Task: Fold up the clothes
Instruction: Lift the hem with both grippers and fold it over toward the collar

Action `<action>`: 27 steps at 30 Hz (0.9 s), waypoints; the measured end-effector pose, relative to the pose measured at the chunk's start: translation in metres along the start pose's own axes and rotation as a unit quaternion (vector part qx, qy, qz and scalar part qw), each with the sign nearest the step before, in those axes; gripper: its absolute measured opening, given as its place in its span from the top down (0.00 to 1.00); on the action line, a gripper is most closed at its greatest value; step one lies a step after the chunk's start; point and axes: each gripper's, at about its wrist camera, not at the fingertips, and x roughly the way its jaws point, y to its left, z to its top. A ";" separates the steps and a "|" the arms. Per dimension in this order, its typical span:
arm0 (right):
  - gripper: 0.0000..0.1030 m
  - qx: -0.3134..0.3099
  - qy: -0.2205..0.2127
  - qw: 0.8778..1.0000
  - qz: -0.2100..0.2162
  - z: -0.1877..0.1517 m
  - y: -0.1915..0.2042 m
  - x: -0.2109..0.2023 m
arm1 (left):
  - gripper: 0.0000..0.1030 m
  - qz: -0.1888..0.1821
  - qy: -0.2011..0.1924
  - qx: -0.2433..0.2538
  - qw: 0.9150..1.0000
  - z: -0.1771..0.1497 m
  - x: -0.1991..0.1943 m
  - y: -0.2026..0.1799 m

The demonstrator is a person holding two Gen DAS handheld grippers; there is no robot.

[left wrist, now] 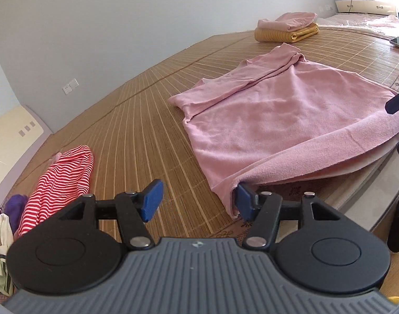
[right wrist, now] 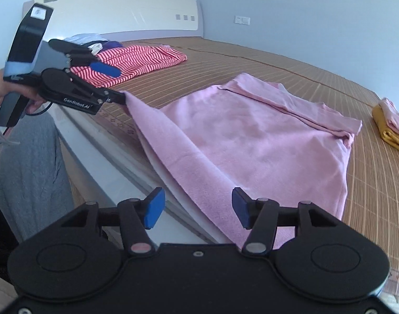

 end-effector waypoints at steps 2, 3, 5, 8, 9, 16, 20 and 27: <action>0.43 -0.032 -0.004 0.999 0.004 0.003 0.012 0.009 | 0.36 0.002 -0.003 0.006 1.000 0.002 -0.002 0.000; 0.43 -0.048 -0.006 0.999 0.005 0.004 0.018 0.013 | 0.36 0.005 -0.003 0.009 1.000 0.002 -0.003 -0.001; 0.39 -0.076 -0.012 0.997 -0.005 0.006 0.026 0.022 | 0.36 0.008 -0.001 0.011 1.000 0.001 -0.003 -0.001; 0.39 -0.109 -0.010 0.994 -0.026 0.007 0.032 0.031 | 0.36 0.007 0.000 0.008 1.000 0.000 -0.002 0.000; 0.39 -0.119 -0.007 0.992 -0.033 0.007 0.033 0.034 | 0.36 0.007 -0.001 0.007 1.000 0.000 -0.003 0.000; 0.39 -0.207 0.016 0.975 -0.080 -0.005 0.040 0.045 | 0.36 0.009 -0.006 0.002 1.000 -0.001 -0.003 0.001; 0.67 -0.213 0.030 0.970 -0.111 -0.006 0.028 0.041 | 0.36 0.008 -0.002 0.005 1.000 -0.002 -0.002 0.002; 0.91 -0.257 0.104 0.960 -0.038 -0.011 0.020 0.022 | 0.36 -0.029 0.059 0.084 0.994 -0.018 -0.013 -0.004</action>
